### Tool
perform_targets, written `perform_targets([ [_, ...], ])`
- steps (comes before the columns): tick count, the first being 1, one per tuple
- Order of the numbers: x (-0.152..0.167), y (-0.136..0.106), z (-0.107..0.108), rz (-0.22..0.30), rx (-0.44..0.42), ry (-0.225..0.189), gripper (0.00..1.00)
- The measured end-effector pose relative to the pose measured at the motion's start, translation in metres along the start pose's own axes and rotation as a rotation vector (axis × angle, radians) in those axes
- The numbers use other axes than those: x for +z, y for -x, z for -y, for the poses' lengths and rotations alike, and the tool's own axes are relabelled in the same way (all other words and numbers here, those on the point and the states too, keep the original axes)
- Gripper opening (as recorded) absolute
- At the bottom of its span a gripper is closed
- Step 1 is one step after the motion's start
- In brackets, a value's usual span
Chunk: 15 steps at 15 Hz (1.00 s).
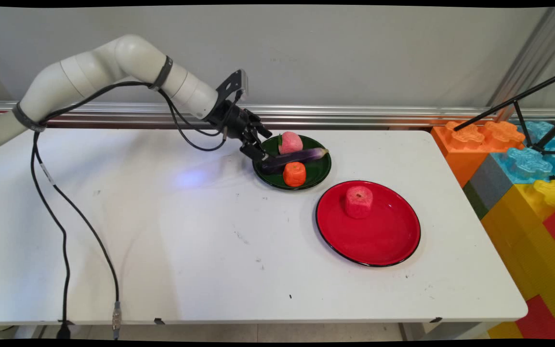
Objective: Pick up the eggplant from the green plate
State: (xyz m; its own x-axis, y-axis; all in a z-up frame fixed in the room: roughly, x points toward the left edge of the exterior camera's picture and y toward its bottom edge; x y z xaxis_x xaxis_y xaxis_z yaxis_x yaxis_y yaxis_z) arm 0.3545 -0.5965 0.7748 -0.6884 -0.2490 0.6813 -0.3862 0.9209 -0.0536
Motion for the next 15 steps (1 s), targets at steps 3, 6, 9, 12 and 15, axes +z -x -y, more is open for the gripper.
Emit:
perform_targets([
  [3, 0.005, 0.003, -0.002, 0.020, -0.015, -0.009, 1.00],
  [6, 0.012, 0.002, -0.002, 0.042, -0.037, -0.024, 1.00],
  [9, 0.020, 0.000, -0.003, 0.060, -0.041, -0.028, 1.00],
  [12, 0.029, -0.001, -0.005, 0.079, -0.035, -0.033, 1.00],
  [15, 0.037, -0.002, -0.004, 0.096, -0.035, -0.040, 1.00],
])
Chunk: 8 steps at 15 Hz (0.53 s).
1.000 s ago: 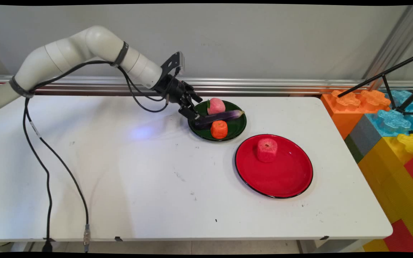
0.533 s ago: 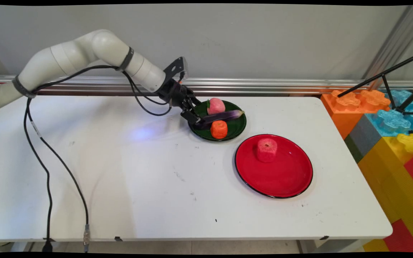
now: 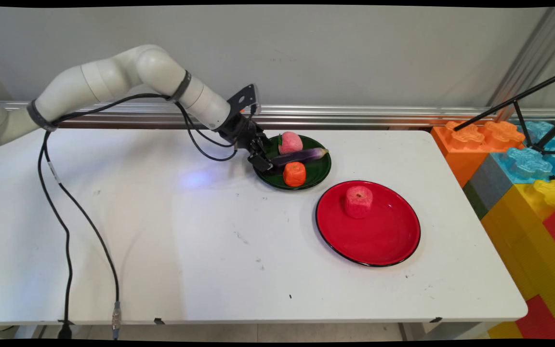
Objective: Pick up the eggplant from the green plate
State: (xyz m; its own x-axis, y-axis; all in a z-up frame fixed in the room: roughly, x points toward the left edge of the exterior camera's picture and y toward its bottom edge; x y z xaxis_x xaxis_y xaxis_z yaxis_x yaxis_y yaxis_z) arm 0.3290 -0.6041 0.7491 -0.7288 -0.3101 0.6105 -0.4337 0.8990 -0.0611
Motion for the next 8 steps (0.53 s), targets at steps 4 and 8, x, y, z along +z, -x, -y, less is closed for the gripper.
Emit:
perform_targets([
  [4, 0.0066, -0.0014, -0.0008, 0.010, -0.004, 0.000, 1.00],
  [8, 0.0106, -0.0029, -0.0027, 0.014, -0.004, 0.004, 0.00],
])
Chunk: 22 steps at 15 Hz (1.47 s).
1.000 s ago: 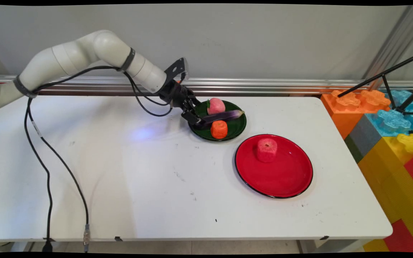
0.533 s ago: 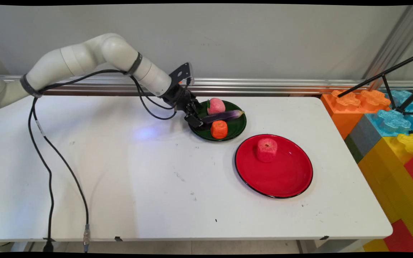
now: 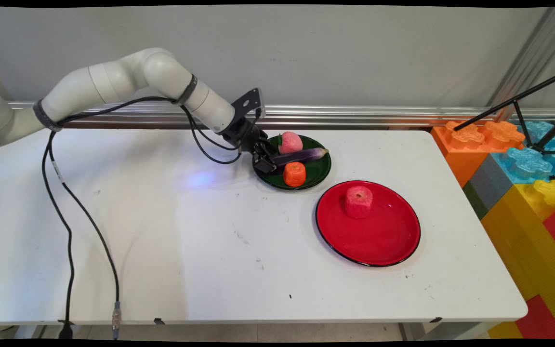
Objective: Pick up the eggplant from the green plate, then place the picked object on the table
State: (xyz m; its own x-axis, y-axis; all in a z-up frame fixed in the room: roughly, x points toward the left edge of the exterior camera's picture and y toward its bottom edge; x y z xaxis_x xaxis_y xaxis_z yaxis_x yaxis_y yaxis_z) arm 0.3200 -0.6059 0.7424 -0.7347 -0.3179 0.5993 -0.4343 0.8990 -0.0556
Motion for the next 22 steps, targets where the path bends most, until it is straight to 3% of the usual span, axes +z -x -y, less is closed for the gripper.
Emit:
perform_targets([
  [11, -0.004, -0.010, -0.007, 0.016, -0.060, -0.020, 0.00],
  [16, -0.014, -0.033, -0.013, 0.022, -0.113, -0.040, 0.00],
  [22, -0.042, -0.079, -0.017, 0.011, -0.135, -0.064, 0.00],
])
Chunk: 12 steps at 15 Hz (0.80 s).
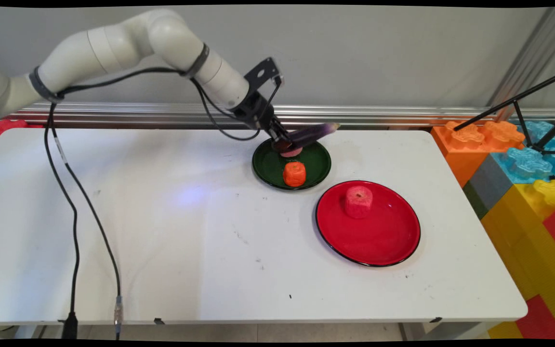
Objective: Place the picked object on the table
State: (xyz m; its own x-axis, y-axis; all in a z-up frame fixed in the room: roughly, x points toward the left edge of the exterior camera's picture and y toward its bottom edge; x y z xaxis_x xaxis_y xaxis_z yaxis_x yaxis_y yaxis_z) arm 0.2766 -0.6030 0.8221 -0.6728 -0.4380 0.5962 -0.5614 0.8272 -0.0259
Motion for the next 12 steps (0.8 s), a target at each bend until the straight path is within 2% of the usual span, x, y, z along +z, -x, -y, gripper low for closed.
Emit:
perform_targets([
  [4, -0.024, -0.023, -0.010, 0.004, -0.043, -0.014, 0.00],
  [7, -0.043, -0.034, -0.028, 0.010, -0.086, -0.010, 0.00],
  [12, -0.066, -0.033, -0.073, 0.030, -0.111, 0.036, 0.00],
])
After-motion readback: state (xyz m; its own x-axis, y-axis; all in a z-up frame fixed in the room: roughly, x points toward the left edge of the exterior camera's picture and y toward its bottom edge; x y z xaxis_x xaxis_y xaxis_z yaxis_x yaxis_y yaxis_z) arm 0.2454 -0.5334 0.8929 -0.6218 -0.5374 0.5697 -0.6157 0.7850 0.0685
